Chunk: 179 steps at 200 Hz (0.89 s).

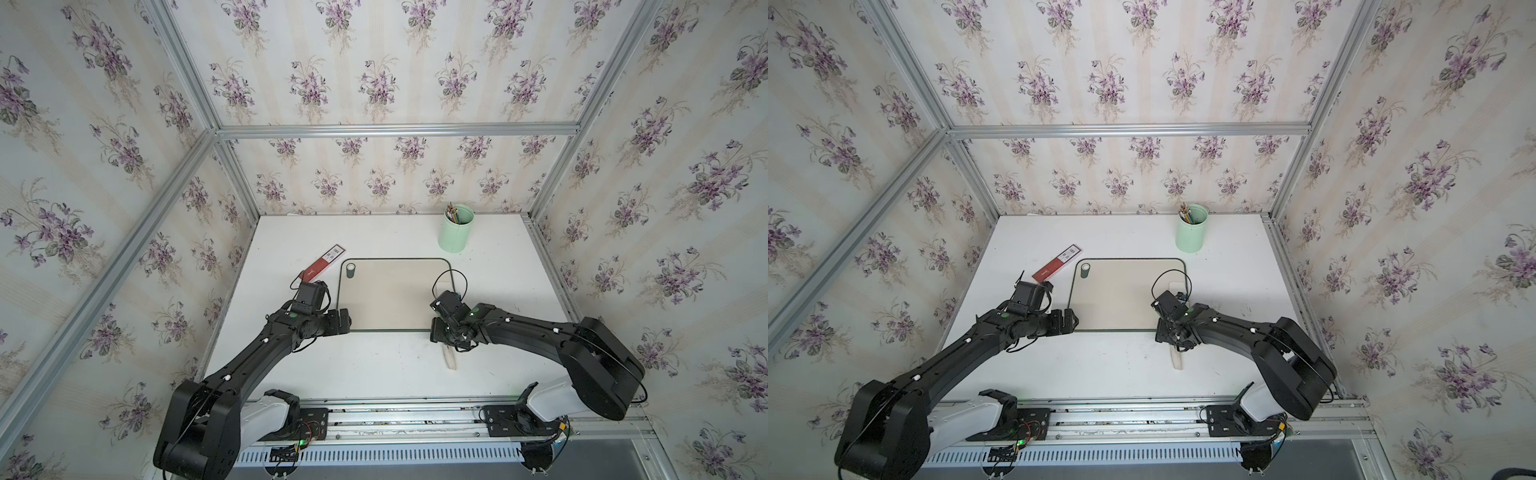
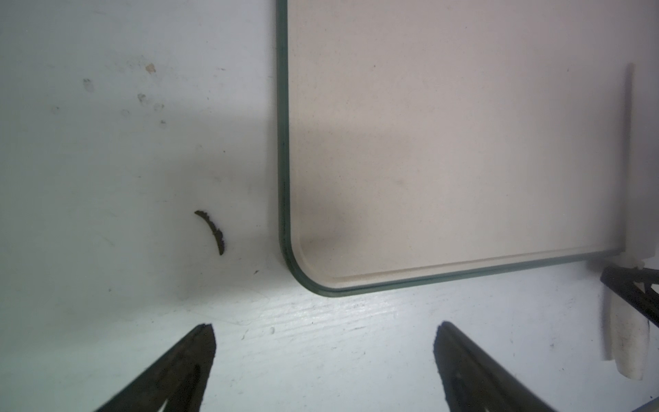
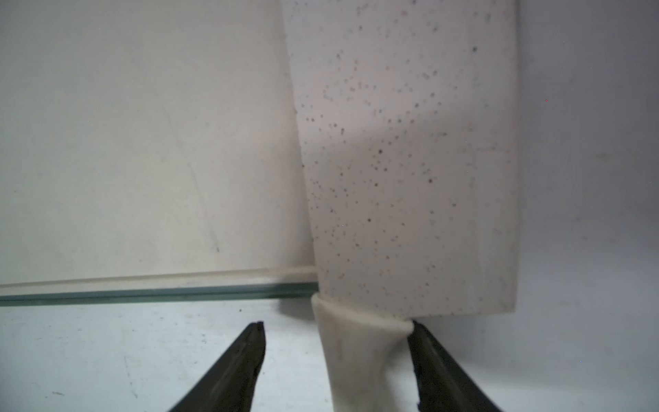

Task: Align the knife with the edge of the cutting board
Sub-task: Reset both arms

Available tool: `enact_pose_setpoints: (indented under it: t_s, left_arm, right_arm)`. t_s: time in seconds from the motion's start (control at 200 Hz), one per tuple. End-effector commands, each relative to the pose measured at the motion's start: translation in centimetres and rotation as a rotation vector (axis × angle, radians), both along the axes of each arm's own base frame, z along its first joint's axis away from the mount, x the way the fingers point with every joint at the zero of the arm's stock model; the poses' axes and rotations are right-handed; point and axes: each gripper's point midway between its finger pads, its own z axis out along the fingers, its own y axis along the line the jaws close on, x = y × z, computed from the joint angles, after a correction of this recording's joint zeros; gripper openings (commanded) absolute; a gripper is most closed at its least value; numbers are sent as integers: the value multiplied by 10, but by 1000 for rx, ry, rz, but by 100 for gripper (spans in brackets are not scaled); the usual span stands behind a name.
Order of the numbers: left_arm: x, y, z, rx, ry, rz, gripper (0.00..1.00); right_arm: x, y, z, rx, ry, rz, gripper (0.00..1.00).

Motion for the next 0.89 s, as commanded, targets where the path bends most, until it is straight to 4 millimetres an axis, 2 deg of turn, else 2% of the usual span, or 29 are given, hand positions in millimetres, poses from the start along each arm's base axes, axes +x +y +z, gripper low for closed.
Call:
enact_pose_setpoints:
  t_s: [0.0,0.115,0.185,0.26,0.36,0.37,0.405,0.48,0.56,0.639,0.749,0.829,0.889]
  left_arm:
    - [4,2,4,13,-28,1,99]
    - [5,5,11,19,-64,10,99]
    - [7,10,20,33,-105,24,99]
    - [11,17,38,58,-178,49,99]
    - [18,30,67,99,-293,97,99]
    - [18,32,69,104,-304,103,99]
    - [21,38,76,125,-342,125,99]
    - [28,54,87,193,-418,190,99]
    - [37,70,93,281,-481,231,99]
    - [44,89,98,398,-524,282,99]
    - [58,99,96,554,-604,240,99]
    - [67,109,89,639,-658,253,99]
    - [76,112,78,661,-698,251,99]
  right_arm:
    - [2,-19,19,-92,-45,15,74]
    - [26,-29,61,-130,-196,24,82]
    - [50,-34,86,-122,-289,14,83]
    - [77,-43,108,-122,-399,14,87]
    - [108,-65,128,-144,-546,-21,87]
    - [115,-79,130,-157,-565,-57,87]
    - [123,-92,134,-169,-617,-88,87]
    - [134,-115,138,-180,-724,-137,90]
    - [137,-142,134,-199,-779,-208,92]
    - [135,-158,123,-221,-812,-186,92]
    - [123,-203,108,-384,-866,-300,93]
    - [113,-214,97,-415,-955,-299,93]
    - [117,-218,102,-423,-980,-312,94]
